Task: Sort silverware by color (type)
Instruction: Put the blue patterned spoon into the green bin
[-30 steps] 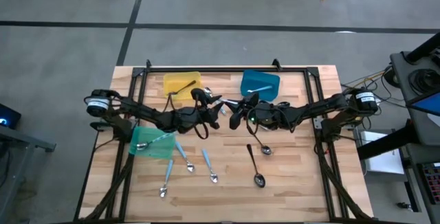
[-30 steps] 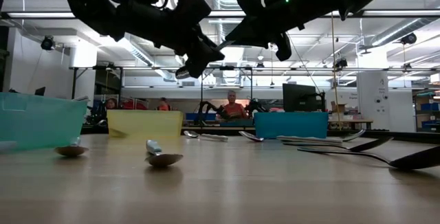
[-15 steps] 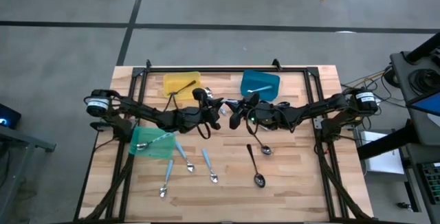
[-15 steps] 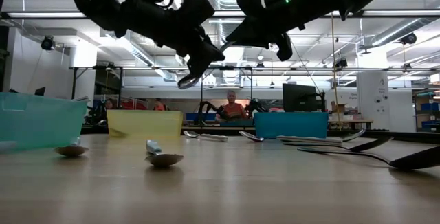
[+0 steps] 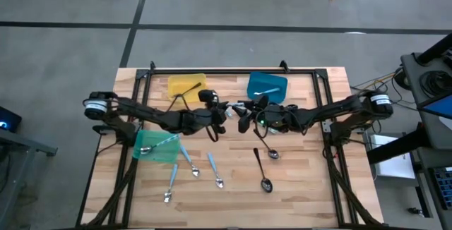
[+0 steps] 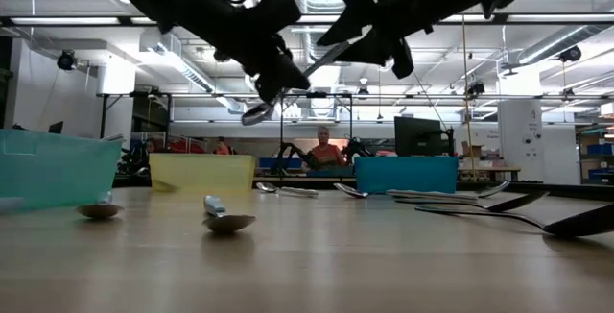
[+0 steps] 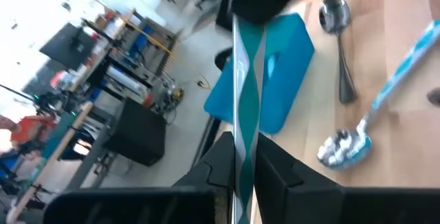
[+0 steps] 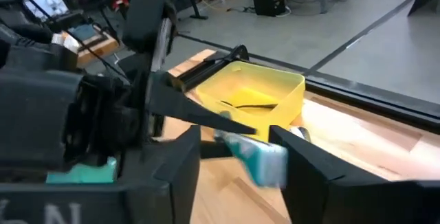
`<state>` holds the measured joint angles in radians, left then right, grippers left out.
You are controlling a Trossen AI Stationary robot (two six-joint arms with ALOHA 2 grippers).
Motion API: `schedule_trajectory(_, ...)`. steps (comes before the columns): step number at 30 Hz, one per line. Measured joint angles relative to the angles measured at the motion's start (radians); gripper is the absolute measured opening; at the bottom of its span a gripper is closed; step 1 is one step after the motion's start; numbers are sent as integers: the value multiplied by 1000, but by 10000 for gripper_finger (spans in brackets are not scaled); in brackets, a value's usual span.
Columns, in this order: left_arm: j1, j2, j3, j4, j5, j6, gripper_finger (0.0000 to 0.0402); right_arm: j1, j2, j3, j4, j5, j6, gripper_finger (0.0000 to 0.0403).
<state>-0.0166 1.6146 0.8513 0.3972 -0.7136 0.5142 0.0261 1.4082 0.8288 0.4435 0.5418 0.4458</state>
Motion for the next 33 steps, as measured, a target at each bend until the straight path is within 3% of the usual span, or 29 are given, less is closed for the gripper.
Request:
schedule_trajectory(4, -17, -92, 6, -222, 1, -96, 15, 0, -65, 0, -77, -6, -1, 188)
schedule_trajectory(7, -46, -172, 41, -497, 41, -196, 15, 0, -122, 0, -165, -3, -12, 193)
schedule_trajectory(9, -64, -222, 84, -713, 135, -283, 15, 0, -154, 0, -211, 0, -24, 194)
schedule_trajectory(13, -88, -310, 174, -1150, 433, -404, 15, 0, -206, 0, -265, 8, -56, 194)
schedule_trajectory(16, -96, -381, 188, -1340, 559, -482, 15, 0, -219, 0, -274, 8, -79, 194)
schedule_trajectory(28, -106, -590, -52, -1412, 620, -786, 15, 0, -189, 0, -276, 9, -106, 194)
schedule_trajectory(33, -107, -640, -143, -1356, 619, -825, 15, -6, -188, 0, -275, 9, -128, 194)
